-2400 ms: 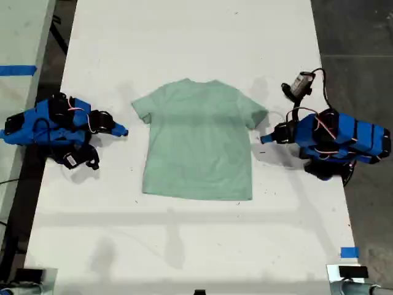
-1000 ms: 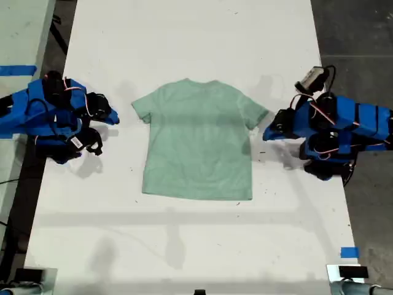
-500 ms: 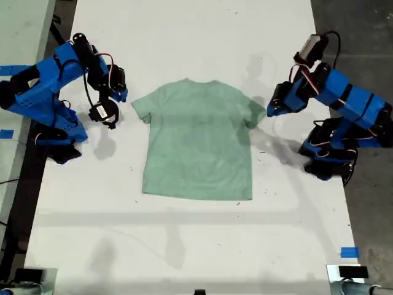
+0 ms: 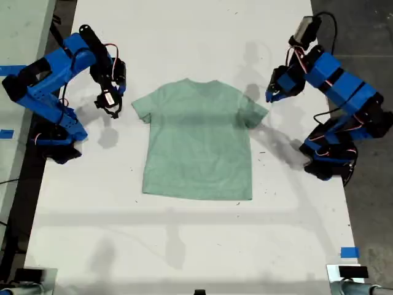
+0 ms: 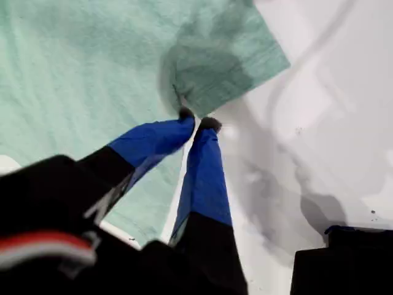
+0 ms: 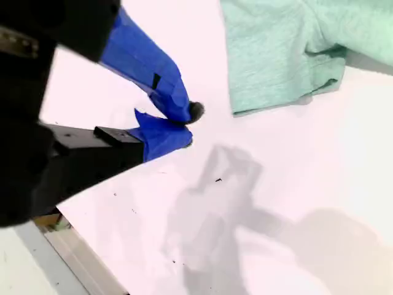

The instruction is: Fold tshirt

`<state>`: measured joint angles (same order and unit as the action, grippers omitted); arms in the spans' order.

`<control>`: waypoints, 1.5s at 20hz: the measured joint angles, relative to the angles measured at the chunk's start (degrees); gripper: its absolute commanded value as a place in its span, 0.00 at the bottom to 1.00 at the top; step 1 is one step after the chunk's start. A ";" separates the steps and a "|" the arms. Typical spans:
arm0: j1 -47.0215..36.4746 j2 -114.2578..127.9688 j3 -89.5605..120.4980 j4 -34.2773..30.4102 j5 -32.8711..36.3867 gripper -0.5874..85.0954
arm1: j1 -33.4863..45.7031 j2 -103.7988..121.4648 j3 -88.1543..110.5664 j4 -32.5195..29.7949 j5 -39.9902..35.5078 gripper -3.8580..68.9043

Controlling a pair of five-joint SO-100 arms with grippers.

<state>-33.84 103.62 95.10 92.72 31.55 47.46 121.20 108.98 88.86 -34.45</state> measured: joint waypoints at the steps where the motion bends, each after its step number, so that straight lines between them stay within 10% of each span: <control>1: 0.00 -0.09 0.00 0.00 0.00 0.01 | 0.44 -1.49 0.00 0.09 -0.70 0.44; 20: 0.18 -3.78 0.00 -2.02 0.00 0.01 | 5.71 -22.32 16.17 -29.00 -12.74 0.47; 25: 0.18 -3.96 0.00 -2.11 0.00 0.01 | 6.59 -30.59 11.25 -29.27 -14.59 0.12; 30: 0.26 -3.96 0.00 -2.64 0.00 0.01 | 5.62 -35.07 7.03 -30.06 -14.85 0.02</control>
<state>-33.57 99.67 95.10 90.09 31.55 53.09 86.13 116.02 58.80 -49.31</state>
